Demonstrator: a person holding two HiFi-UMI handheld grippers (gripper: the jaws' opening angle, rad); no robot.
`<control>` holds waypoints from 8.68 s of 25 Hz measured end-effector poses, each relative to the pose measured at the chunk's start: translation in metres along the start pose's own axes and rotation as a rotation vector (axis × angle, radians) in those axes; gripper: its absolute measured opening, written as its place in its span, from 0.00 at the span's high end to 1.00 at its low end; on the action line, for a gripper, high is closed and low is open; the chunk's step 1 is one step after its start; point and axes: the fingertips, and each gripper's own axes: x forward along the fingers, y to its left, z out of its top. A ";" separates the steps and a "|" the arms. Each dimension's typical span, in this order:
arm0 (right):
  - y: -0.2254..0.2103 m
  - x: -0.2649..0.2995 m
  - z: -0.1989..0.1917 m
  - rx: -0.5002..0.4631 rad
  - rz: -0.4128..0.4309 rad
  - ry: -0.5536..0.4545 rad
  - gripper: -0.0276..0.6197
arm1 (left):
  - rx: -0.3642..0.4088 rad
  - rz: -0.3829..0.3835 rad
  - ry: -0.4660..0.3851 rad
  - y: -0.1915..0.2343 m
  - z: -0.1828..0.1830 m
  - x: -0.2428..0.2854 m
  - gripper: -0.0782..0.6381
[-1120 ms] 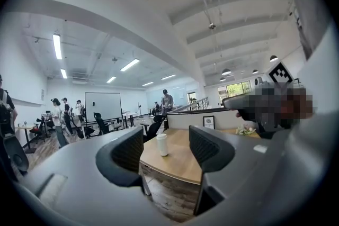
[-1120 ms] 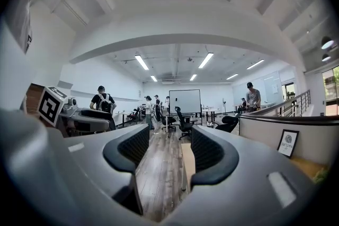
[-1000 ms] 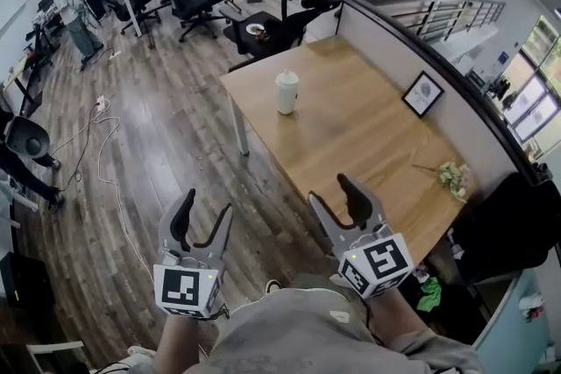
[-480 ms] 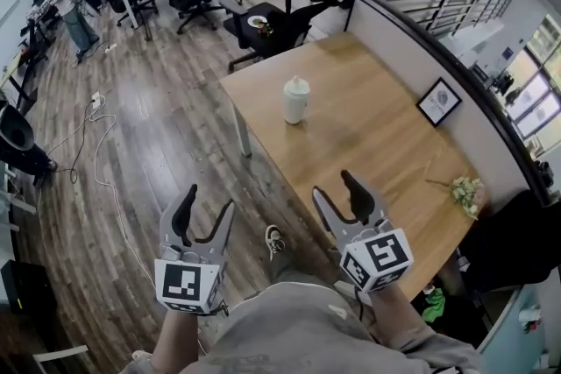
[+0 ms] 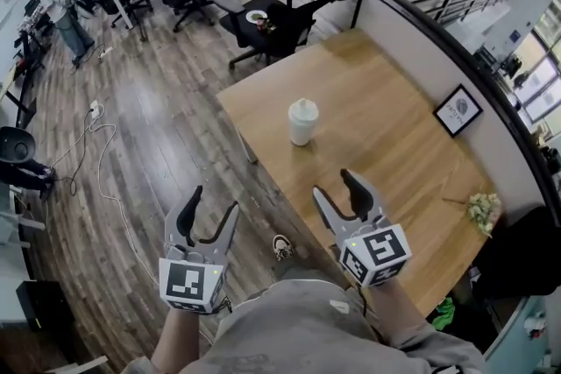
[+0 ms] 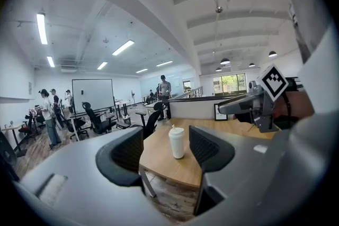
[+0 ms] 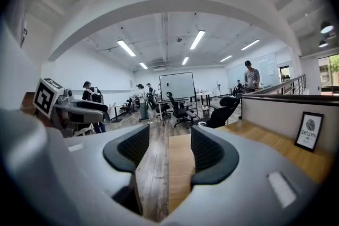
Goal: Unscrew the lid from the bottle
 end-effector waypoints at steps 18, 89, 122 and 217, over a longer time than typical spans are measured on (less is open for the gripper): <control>-0.107 0.141 -0.020 0.067 -0.005 0.075 0.51 | 0.155 -0.357 0.096 -0.020 -0.038 0.215 0.51; -0.152 0.266 -0.081 0.120 -0.235 0.097 0.31 | 0.253 -1.375 -0.006 -0.087 -0.165 0.377 0.40; -0.135 0.285 -0.105 -0.031 0.352 0.324 0.29 | 0.250 -1.375 0.003 -0.083 -0.169 0.377 0.43; -0.126 0.063 0.092 0.072 -0.765 -0.130 0.18 | 0.137 -0.954 -0.166 0.015 0.087 0.340 0.89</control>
